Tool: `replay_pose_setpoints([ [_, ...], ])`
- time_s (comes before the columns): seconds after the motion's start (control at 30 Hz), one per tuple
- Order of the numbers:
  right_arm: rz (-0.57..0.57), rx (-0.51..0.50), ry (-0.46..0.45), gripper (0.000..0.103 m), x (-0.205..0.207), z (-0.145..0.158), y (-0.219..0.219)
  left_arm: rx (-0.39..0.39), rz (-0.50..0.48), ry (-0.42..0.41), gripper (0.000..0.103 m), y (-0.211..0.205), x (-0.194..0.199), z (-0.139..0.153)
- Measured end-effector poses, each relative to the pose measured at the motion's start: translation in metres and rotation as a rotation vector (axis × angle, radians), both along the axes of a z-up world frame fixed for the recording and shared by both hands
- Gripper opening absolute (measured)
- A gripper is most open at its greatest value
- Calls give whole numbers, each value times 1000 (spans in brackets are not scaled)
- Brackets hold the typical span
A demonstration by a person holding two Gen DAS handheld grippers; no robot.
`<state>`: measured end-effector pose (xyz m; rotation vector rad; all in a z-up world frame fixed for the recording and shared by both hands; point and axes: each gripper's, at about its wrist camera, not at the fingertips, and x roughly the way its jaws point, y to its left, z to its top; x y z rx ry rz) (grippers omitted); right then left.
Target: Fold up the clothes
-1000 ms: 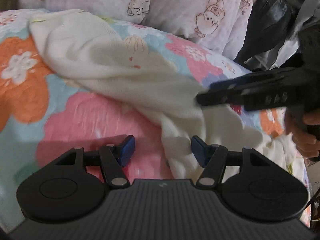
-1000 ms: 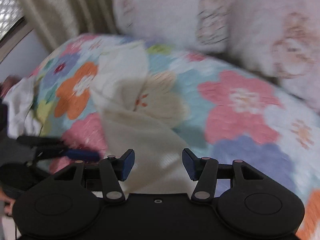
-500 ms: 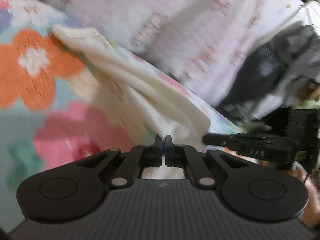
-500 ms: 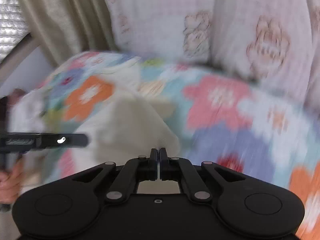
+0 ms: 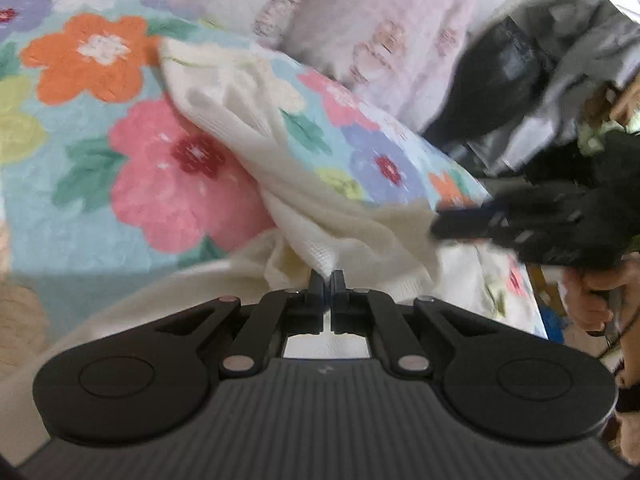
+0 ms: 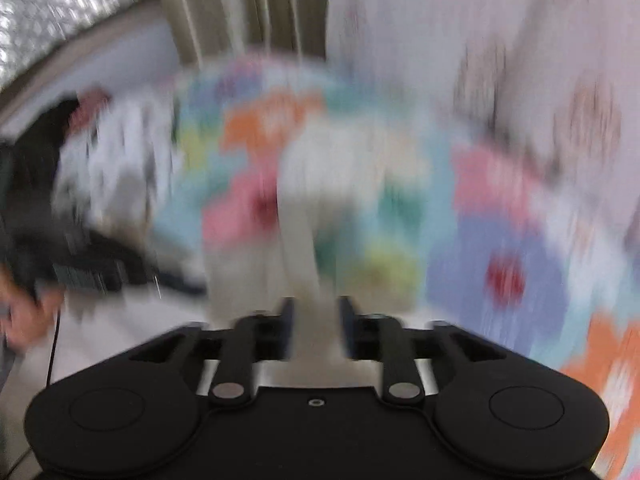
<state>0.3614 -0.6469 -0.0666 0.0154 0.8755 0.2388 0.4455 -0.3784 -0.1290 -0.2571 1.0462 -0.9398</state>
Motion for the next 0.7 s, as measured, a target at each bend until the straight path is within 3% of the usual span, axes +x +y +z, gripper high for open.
replay_pose_setpoints([
  [0.07,21,5,-69,61,26,7,12,0,18,37,2,-1,3,-4],
  [0.13,103,36,11,65,69,-6,25,19,29,51,2,-13,3,-9],
  [0.23,92,-65,83,64,111,-39,53,34,98,79,2,-14,-6,-23],
  [0.3,91,-191,126,37,119,-61,67,20,129,96,2,-11,-11,-28],
  [0.33,89,-255,144,4,119,-70,72,12,141,100,2,-9,-13,-30],
  [0.37,86,-270,130,5,115,-70,73,5,148,104,2,-7,-15,-31],
  [0.5,-88,-77,-37,5,70,-23,31,-3,133,112,2,-3,-14,-25],
  [0.57,-205,50,-102,5,38,0,-4,-4,112,78,2,-2,-17,-18],
  [0.7,-416,284,3,6,-17,0,-73,-35,-24,-41,2,-13,-28,0],
])
